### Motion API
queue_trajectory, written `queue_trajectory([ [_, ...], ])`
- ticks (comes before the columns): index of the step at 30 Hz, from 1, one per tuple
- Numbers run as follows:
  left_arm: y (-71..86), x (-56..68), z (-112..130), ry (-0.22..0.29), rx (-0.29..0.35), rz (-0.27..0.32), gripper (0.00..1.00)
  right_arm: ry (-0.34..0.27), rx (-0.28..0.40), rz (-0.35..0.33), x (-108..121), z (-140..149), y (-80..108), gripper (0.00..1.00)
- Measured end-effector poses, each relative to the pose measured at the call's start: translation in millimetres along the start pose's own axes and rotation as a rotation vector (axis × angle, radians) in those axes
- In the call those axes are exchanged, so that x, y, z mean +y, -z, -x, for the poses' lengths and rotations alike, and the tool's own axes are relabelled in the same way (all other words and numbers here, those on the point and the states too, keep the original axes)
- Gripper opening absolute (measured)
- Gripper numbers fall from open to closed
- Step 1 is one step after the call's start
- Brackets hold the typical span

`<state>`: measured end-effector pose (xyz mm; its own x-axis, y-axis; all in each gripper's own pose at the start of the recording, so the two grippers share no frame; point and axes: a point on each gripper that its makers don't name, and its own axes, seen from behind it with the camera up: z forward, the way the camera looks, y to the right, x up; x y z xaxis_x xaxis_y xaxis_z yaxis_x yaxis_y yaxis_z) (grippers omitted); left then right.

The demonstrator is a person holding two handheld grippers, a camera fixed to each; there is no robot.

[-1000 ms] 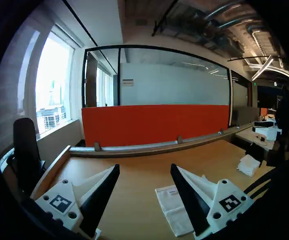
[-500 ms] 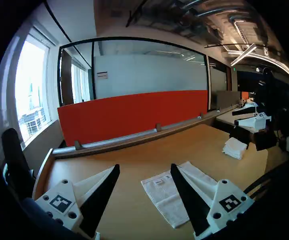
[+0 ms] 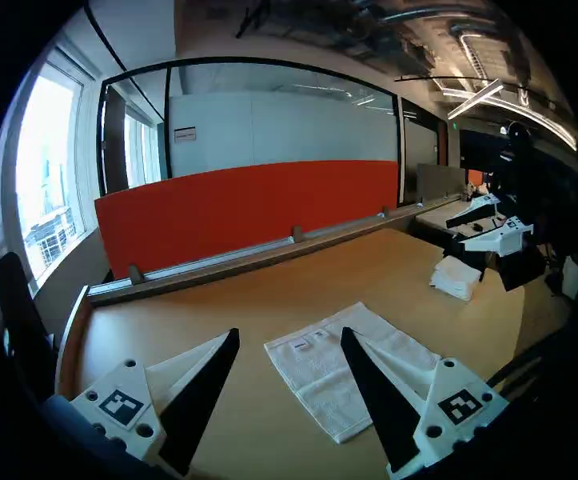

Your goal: Fold towel

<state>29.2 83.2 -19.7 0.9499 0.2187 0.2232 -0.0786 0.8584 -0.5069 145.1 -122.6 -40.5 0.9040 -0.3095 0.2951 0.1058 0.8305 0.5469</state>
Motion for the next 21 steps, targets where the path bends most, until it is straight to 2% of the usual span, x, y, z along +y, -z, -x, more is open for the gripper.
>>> queue_trajectory([
  [12, -16.1, 13.4, 39, -0.014, -0.060, 0.025, 0.94, -0.010, -0.065, -0.018, -9, 46, -10.8, 1.00],
  [21, -31.9, 27.8, 77, -0.037, -0.124, 0.056, 0.94, -0.010, -0.107, -0.033, -16, 80, -21.6, 1.00],
])
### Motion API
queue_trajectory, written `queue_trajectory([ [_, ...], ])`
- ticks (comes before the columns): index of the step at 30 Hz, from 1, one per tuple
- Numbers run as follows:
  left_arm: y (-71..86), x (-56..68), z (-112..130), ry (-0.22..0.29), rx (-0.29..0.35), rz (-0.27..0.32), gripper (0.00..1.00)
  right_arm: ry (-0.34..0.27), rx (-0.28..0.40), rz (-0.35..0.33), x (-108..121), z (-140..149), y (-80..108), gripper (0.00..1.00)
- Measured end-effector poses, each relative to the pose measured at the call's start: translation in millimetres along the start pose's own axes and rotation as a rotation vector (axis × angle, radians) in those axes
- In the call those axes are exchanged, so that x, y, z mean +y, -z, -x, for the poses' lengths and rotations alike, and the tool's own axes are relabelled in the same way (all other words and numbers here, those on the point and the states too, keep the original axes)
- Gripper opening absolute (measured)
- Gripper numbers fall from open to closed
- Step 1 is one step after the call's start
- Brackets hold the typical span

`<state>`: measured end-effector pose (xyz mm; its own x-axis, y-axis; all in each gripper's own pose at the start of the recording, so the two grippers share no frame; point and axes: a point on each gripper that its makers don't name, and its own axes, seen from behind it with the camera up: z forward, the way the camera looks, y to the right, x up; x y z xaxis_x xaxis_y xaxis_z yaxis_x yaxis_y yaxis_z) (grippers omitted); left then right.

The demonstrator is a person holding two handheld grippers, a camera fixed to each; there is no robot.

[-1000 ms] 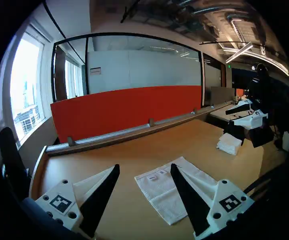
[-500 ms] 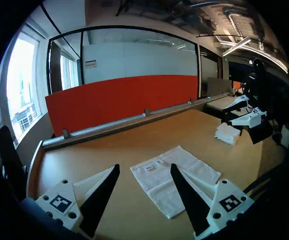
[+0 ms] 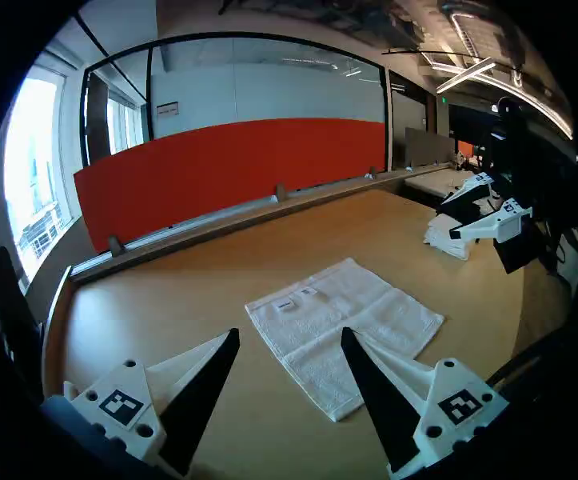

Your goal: Fold towel

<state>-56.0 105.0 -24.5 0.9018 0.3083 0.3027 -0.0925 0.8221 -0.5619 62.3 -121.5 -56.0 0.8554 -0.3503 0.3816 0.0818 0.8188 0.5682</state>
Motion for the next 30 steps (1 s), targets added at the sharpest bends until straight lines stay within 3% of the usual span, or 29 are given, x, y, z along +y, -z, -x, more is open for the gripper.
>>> queue_trajectory([
  [10, -21.3, 18.2, 38, 0.008, -0.064, 0.044, 0.94, -0.008, -0.043, -0.023, -11, 32, -18.4, 1.00],
  [30, -46.6, 43.3, 94, -0.020, -0.165, 0.107, 0.94, 0.013, -0.153, -0.062, -27, 98, -46.1, 1.00],
])
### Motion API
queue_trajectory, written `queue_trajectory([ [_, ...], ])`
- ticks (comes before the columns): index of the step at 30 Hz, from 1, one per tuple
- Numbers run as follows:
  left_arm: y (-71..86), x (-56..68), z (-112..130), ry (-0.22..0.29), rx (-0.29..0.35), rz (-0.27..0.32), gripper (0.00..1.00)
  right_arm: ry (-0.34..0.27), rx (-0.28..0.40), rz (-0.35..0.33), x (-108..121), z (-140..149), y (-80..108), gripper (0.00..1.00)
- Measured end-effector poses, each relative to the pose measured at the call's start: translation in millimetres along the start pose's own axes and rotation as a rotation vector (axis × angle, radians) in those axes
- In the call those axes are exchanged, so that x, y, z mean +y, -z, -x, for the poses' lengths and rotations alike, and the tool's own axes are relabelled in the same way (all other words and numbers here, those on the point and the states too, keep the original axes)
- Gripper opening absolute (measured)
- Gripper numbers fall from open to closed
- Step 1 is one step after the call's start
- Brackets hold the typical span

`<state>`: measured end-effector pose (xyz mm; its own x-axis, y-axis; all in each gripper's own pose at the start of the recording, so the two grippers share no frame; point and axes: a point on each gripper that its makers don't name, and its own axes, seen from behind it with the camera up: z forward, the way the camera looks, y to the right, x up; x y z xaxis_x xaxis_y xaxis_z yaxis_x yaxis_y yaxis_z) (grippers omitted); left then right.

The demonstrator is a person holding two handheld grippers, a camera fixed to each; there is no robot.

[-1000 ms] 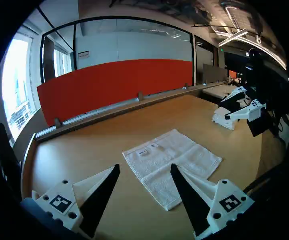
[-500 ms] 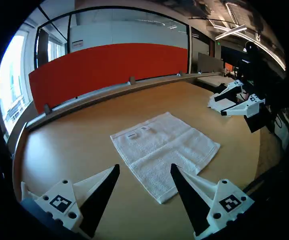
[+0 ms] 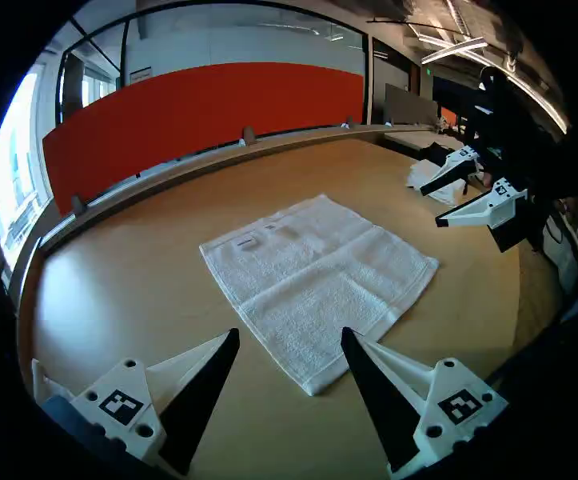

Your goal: Fold towel

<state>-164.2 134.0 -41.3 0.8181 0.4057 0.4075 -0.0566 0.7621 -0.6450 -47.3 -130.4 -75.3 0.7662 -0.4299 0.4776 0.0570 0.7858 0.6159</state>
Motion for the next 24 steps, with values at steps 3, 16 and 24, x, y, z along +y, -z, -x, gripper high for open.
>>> queue_trajectory([
  [3, -4.6, 2.8, 9, -0.004, -0.018, 0.008, 0.94, 0.005, -0.019, -0.008, -3, 10, -4.5, 1.00],
  [16, -22.3, 11.4, 41, -0.023, -0.089, 0.037, 0.94, 0.008, -0.091, -0.031, -9, 47, -19.0, 1.00],
  [24, -31.5, 19.6, 58, -0.050, -0.129, 0.057, 0.94, 0.016, -0.128, -0.044, -10, 66, -22.3, 1.00],
])
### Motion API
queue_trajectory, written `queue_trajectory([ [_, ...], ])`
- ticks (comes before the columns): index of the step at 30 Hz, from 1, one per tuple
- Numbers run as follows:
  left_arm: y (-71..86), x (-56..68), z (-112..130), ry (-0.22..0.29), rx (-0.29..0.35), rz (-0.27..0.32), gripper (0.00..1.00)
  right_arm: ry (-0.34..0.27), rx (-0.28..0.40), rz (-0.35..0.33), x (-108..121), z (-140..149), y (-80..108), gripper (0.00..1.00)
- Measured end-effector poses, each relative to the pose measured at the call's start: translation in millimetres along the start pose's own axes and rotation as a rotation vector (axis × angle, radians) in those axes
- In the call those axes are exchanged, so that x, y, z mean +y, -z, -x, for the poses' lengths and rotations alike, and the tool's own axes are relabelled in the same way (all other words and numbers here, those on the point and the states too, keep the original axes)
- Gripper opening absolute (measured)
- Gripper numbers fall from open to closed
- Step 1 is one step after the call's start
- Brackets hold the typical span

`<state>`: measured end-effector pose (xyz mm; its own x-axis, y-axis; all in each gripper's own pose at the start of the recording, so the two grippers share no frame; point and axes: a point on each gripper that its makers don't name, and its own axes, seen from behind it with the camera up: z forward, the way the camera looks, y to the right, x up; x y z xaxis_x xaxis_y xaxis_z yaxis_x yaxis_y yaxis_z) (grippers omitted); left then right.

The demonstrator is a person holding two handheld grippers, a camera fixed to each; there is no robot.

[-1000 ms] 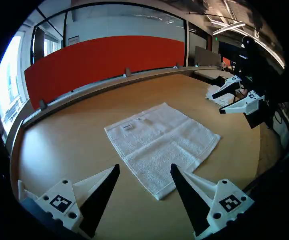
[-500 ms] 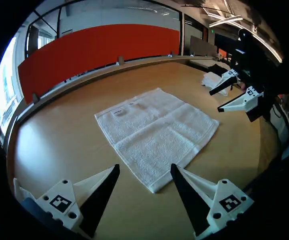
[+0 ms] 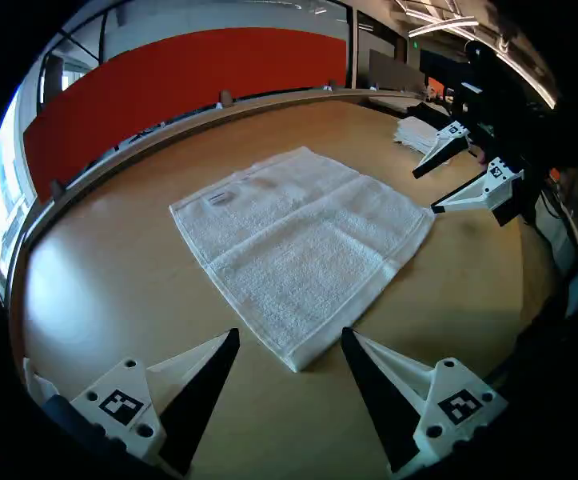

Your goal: Fold towel

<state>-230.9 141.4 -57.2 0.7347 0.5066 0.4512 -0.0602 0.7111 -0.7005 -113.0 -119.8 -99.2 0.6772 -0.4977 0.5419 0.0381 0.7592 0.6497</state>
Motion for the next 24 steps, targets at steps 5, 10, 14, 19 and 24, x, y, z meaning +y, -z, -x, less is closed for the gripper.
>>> queue_trajectory([
  [5, -5.0, 1.6, 7, -0.005, -0.016, 0.002, 0.94, 0.004, -0.015, -0.007, 0, 7, -3.0, 1.00],
  [10, -7.8, 2.3, 10, -0.003, -0.025, 0.005, 0.94, 0.002, -0.028, -0.011, 1, 13, -4.4, 1.00],
  [14, -10.0, 3.2, 13, 0.000, -0.036, 0.010, 0.94, -0.001, -0.038, -0.014, 1, 18, -6.0, 1.00],
  [19, -12.4, 5.6, 18, 0.002, -0.055, 0.018, 0.94, 0.008, -0.049, -0.021, 0, 23, -7.4, 1.00],
  [24, -15.3, 8.0, 21, 0.009, -0.070, 0.028, 0.94, 0.023, -0.061, -0.026, -1, 28, -8.5, 0.97],
])
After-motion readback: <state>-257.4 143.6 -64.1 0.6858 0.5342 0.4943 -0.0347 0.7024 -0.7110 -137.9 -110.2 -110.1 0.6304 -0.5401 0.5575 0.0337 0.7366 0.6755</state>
